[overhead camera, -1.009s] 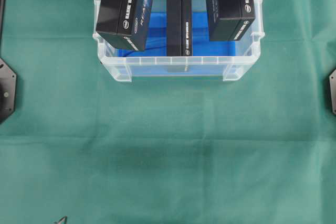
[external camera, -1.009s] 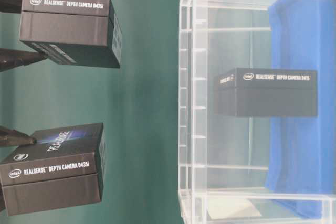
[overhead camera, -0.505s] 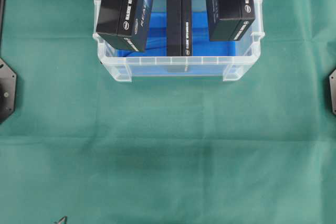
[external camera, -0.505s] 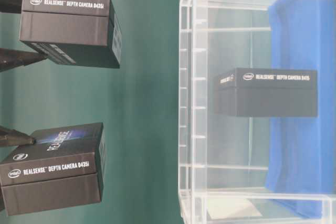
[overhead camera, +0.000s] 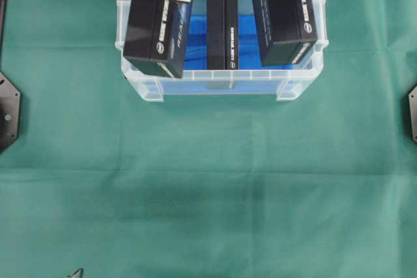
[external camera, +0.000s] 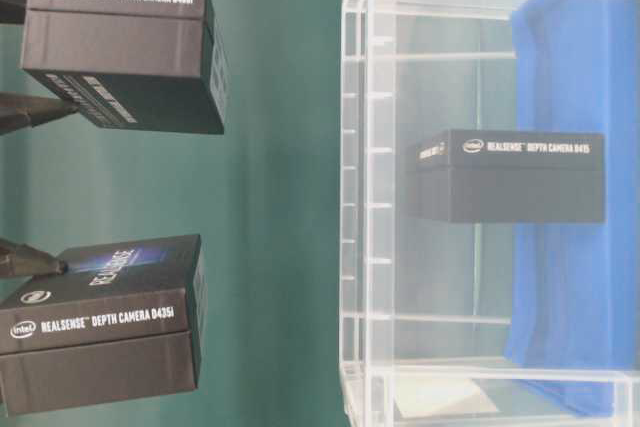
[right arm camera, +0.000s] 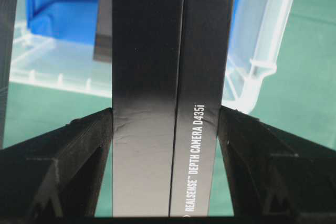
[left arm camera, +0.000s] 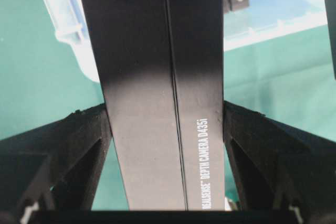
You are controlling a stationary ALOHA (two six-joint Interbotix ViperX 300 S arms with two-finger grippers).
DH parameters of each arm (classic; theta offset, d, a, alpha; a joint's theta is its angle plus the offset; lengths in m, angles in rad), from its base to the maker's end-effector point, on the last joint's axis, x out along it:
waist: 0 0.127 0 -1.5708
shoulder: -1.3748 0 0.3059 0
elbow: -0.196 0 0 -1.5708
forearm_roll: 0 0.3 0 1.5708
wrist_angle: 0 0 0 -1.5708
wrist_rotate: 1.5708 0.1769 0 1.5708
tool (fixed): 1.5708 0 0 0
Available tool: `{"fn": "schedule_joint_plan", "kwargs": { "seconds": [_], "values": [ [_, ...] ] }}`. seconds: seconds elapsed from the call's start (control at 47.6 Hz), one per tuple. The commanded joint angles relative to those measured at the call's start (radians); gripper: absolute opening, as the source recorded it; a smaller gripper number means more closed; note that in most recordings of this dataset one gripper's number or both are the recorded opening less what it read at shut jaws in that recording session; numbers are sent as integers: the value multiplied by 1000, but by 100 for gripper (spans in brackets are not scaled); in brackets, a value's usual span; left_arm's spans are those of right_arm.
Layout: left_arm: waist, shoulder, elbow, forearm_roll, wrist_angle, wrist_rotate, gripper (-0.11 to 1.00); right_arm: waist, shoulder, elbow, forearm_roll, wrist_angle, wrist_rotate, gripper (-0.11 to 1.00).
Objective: Take the box out of the case with both arms.
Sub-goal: 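Carry both boxes toward the front of the table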
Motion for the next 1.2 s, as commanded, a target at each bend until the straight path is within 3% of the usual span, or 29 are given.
{"fn": "schedule_joint_plan", "kwargs": {
  "seconds": [0.0, 0.294, 0.421, 0.61, 0.841, 1.009, 1.177],
  "values": [
    [-34, -34, -9, 6, -3, -31, 63, 25, -15, -25, -11, 2, 5, 65],
    [-152, -34, 6, 40, -3, -202, 63, 133, -9, -25, -35, 9, 12, 65],
    [-212, -34, 15, 48, -3, -273, 63, 189, -8, -25, -46, 34, 54, 65],
    [-298, -37, 31, 48, -2, -347, 63, 305, -2, -25, -64, 43, 184, 65],
    [-388, -44, 58, 49, 8, -396, 63, 451, 20, -25, -83, 74, 408, 65],
    [-468, -48, 78, 49, 8, -479, 63, 545, 32, -25, -81, 77, 560, 65],
    [-532, -51, 92, 54, 6, -560, 63, 591, 38, -25, -81, 74, 626, 65]
  ]
}}
